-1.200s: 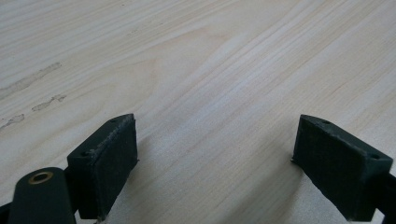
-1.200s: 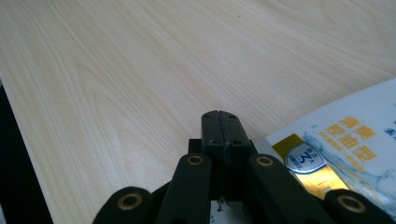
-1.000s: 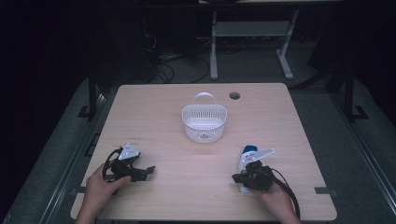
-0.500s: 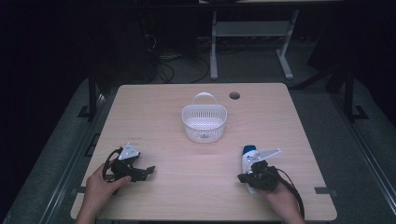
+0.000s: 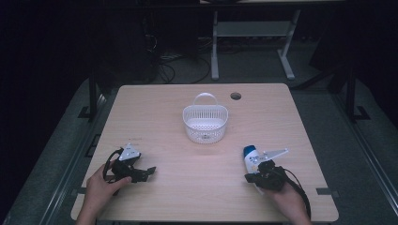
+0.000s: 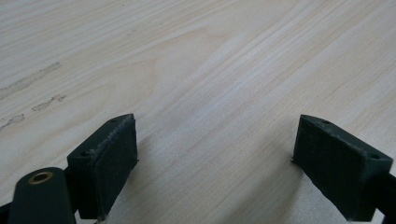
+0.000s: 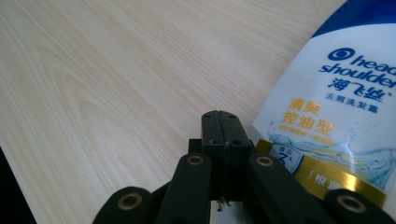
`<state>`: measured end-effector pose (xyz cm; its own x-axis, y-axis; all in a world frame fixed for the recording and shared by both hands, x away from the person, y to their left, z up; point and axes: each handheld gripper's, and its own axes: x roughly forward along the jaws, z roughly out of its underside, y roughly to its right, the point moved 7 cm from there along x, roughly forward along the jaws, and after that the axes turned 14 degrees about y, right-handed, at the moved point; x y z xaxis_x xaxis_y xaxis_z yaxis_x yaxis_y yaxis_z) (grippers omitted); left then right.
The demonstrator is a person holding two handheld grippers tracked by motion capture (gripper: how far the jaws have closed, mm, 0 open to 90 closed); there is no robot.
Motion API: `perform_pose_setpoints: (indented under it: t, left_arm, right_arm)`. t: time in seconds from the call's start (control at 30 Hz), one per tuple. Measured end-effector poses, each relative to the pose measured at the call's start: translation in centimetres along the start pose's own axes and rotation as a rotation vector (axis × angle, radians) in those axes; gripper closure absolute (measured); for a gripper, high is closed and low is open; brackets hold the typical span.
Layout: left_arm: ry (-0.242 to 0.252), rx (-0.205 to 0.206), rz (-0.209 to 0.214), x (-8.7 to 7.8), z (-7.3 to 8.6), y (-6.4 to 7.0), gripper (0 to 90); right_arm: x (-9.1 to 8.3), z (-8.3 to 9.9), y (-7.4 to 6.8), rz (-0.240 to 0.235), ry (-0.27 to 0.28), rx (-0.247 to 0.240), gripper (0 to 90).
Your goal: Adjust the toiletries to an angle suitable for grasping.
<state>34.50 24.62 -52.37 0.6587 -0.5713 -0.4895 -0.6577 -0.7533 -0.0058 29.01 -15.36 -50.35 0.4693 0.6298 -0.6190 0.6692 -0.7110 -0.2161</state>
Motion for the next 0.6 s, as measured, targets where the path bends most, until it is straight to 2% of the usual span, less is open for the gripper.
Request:
perform_pose_setpoints:
  t: [0.6]
  left_arm:
    - [0.0, 0.0, 0.0, 0.0, 0.0, 0.0, 13.3]
  right_arm:
    - [-1.7, 0.6, 2.4, 0.058, 0.005, 0.051, 89.6]
